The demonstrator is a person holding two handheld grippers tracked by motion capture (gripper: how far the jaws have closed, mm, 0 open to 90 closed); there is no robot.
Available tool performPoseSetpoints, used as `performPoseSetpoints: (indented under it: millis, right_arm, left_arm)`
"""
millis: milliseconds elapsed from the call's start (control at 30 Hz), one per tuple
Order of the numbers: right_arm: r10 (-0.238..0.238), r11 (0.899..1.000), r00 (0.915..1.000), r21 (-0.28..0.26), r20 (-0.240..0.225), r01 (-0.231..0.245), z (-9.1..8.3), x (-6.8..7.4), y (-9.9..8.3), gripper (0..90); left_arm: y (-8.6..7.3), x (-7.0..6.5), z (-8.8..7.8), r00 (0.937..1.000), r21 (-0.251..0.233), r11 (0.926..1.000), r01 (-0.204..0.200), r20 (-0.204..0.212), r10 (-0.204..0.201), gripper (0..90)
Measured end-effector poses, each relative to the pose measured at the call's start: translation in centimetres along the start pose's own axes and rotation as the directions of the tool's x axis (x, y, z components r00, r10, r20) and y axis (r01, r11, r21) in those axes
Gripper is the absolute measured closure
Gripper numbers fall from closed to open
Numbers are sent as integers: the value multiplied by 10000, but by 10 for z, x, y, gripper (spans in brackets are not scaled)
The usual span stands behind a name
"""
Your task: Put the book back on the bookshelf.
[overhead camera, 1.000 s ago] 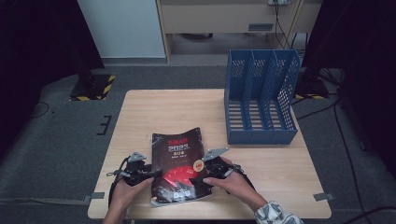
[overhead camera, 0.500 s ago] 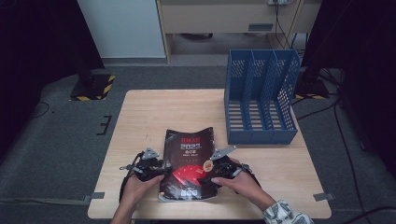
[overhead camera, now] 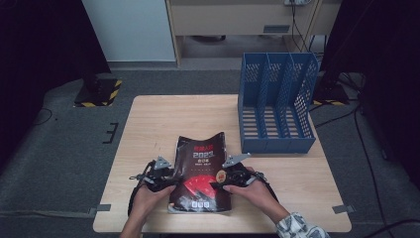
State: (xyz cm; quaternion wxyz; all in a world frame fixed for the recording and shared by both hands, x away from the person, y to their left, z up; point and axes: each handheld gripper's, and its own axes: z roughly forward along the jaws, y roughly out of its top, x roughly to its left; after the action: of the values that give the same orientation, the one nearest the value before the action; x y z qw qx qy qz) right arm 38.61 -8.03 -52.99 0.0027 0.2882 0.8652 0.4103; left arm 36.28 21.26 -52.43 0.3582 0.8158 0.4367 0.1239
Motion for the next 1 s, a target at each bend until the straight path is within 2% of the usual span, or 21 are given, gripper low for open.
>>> performPoseSetpoints:
  millis: [67, 133, 267, 300, 333, 400, 433, 467, 600, 700, 767, 833, 933, 1000]
  right_arm:
    - [57, 10000, 10000, -53, 28, -57, 0, -1, 0, 487]
    - [243, 9997, 9997, -48, -68, -243, 1, -1, 1, 473]
    - [279, 9996, 9995, 98, -178, -277, 1, -2, 3, 448]
    - [327, 9994, 9991, 106, -278, -324, 0, -2, 4, 433]
    - [397, 9991, 9982, 143, -446, -391, 0, -2, 6, 373]
    - [452, 9985, 9972, 337, -595, -432, 2, -1, 7, 312]
    - [452, 9985, 9972, 337, -595, -432, 2, -1, 7, 312]
    - [573, 9977, 9951, 420, -811, -540, 4, 0, 8, 264]
    - [635, 9970, 9935, 504, -948, -589, 4, 0, 8, 253]
    - [816, 9959, 9889, 486, -1244, -760, 3, -3, 7, 215]
    - [815, 9956, 9893, 563, -1213, -751, 0, -4, 6, 204]
    - [865, 9952, 9897, 546, -1136, -807, -1, -5, 5, 196]
    - [1225, 9924, 9876, 238, -984, -1207, -7, -11, 5, 200]
    - [1257, 9921, 9872, 177, -983, -1246, -7, -12, 5, 201]
  left_arm:
    - [0, 0, 0, 10000, 17, 10000, 33, -20, -33, 488]
    - [0, -1, 0, 10000, 13, 10000, 50, -38, -50, 487]
    - [0, -1, 0, 10000, 12, 10000, -33, -47, 33, 487]
    - [0, -1, 0, 10000, 6, 10000, -3, -39, 3, 487]
    - [1, -2, 0, 10000, 4, 10000, -10, -36, 10, 487]
    - [1, -2, 0, 10000, -3, 10000, -3, -13, 3, 487]
    - [1, -2, 0, 10000, -9, 10000, -62, -19, 62, 487]
    - [1, -3, 0, 10000, -24, 10000, -80, -23, 80, 488]
    - [2, -6, -2, 9998, -128, 9998, -123, 140, 125, 505]
    - [3, -10, -1, 9992, 56, 9992, -408, -21, 408, 501]
    - [3, -11, 0, 9988, 105, 9988, -474, -105, 476, 507]
    - [3, -9, -1, 9992, 118, 9992, -383, -131, 385, 513]
    - [2, -7, -1, 9995, 131, 9997, -225, -238, 228, 510]
    - [1, -7, 0, 9997, 155, 9999, 64, -233, -60, 504]
